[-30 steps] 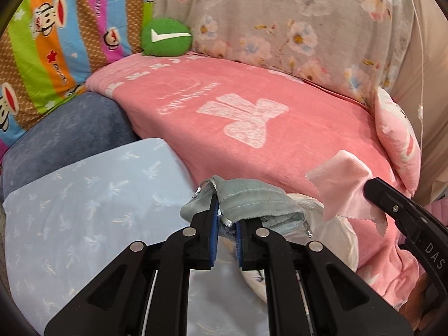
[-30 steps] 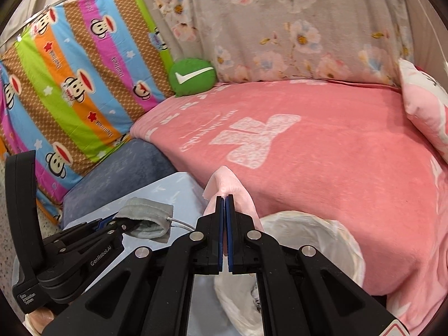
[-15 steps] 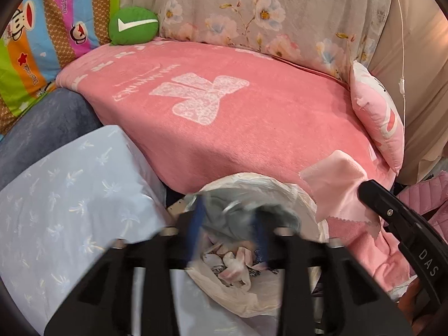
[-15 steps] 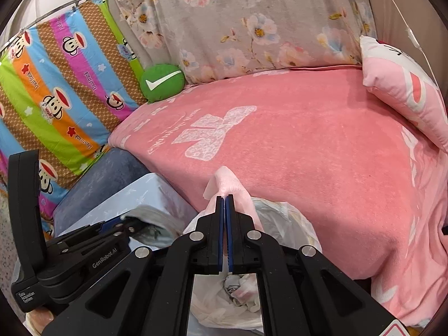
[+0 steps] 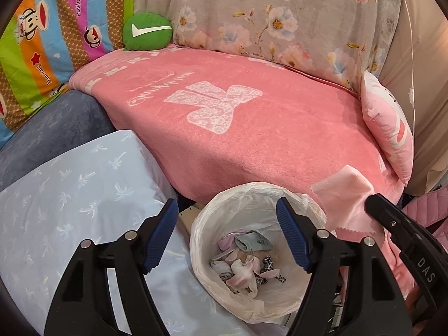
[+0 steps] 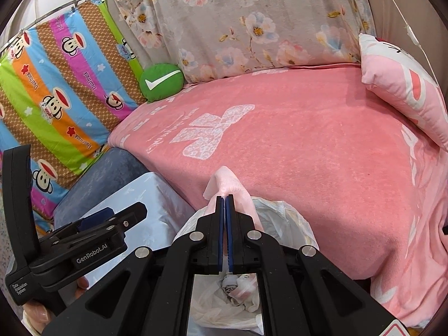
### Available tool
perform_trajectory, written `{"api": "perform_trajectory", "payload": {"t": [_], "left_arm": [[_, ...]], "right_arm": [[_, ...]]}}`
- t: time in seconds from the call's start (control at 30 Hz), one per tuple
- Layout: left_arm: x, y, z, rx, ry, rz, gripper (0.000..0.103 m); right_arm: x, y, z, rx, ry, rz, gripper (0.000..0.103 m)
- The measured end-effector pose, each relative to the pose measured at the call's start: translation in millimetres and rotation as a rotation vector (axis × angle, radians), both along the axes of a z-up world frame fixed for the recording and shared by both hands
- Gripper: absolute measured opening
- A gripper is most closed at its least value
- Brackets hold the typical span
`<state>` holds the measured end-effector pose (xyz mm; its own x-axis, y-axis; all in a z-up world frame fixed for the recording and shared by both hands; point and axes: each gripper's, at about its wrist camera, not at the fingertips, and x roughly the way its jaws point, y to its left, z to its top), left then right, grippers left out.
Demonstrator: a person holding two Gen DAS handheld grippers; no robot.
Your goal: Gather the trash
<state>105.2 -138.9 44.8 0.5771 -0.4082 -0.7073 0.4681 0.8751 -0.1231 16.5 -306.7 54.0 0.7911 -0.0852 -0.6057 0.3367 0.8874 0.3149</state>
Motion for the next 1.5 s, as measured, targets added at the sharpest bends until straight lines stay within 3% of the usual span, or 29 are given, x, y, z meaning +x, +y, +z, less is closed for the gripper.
{"api": "perform_trajectory", "payload": {"t": [0.27, 0.4, 0.47, 0.57, 0.67, 1.23, 1.5], "left_arm": [[2.3, 11.9, -3.4, 0.004, 0.002, 0.028, 0.070], [2.2, 20.0, -3.8, 0.012, -0.018, 0.060, 0.083], [2.9, 25.2, -3.6, 0.009, -0.025, 0.077, 0.088], [4.6, 32.9, -3.7, 0.007, -0.025, 0.095, 0.088], [5.4, 40.5, -5.1, 0.007, -0.023, 0.111, 0.089], [-10.4, 76.1, -19.3, 0.062, -0.031, 0.214, 0.095], [-21.1, 84.5, -32.3, 0.113, -0.025, 0.256, 0.095]], "right_arm": [[10.2, 15.1, -1.7, -0.012, 0.019, 0.032, 0.007], [15.3, 22.3, -1.6, -0.020, 0.026, 0.046, 0.009], [16.3, 25.7, -0.7, -0.029, 0.024, 0.054, 0.017], [15.8, 31.9, 2.3, -0.052, 0.018, 0.061, 0.032], [15.2, 38.5, 4.2, -0.086, 0.024, 0.062, 0.041], [-4.5, 74.7, -10.5, -0.261, 0.128, 0.078, 0.068], [-14.9, 82.7, -22.3, -0.260, 0.158, 0.090, 0.085]]}}
